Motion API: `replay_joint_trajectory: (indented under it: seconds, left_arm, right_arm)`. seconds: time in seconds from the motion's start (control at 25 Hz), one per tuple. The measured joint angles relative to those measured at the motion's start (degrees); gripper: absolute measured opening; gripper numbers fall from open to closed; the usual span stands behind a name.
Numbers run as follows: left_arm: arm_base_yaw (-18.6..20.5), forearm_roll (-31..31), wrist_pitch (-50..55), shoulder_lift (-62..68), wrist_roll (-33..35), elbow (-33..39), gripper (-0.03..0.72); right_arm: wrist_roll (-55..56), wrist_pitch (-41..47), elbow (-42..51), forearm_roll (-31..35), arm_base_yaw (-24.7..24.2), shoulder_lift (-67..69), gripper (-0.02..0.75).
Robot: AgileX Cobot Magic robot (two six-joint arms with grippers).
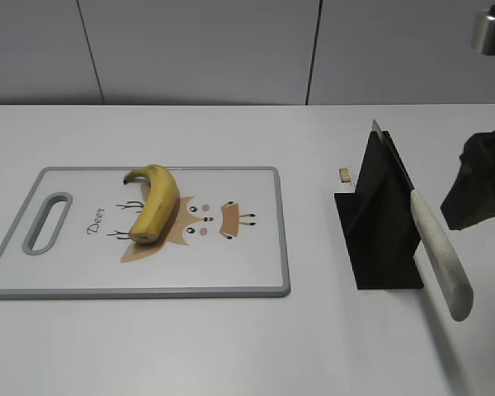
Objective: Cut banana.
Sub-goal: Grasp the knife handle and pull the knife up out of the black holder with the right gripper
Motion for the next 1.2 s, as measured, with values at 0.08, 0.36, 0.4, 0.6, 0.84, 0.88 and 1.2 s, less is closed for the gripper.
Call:
replay_joint_trajectory:
  seconds: [0.08, 0.36, 0.4, 0.6, 0.84, 0.88, 1.2]
  left_arm:
    - [0.0, 0.0, 0.0, 0.0, 0.0, 0.0, 0.575]
    - [0.0, 0.1, 0.0, 0.0, 0.0, 0.0, 0.575]
    - [0.0, 0.1, 0.0, 0.0, 0.0, 0.0, 0.575]
    - [0.0, 0.1, 0.0, 0.0, 0.0, 0.0, 0.575]
    - [0.0, 0.1, 0.0, 0.0, 0.0, 0.0, 0.575]
    - [0.0, 0.1, 0.0, 0.0, 0.0, 0.0, 0.575]
    - [0.0, 0.2, 0.0, 0.0, 0.0, 0.0, 0.575]
  right_arm:
    - [0.6, -1.8, 0.0, 0.0, 0.0, 1.9, 0.591]
    - [2.0, -3.8, 0.0, -1.0, 0.0, 8.2, 0.591]
    - [2.1, -3.9, 0.0, -1.0, 0.0, 9.1, 0.591]
    - [3.2, -4.0, 0.0, -1.1, 0.0, 13.6, 0.589]
    - [4.2, -4.0, 0.0, -1.2, 0.0, 18.9, 0.513]
    - [4.3, -4.0, 0.0, -1.2, 0.0, 19.6, 0.497]
    - [5.1, -4.7, 0.0, -1.2, 0.0, 23.4, 0.459]
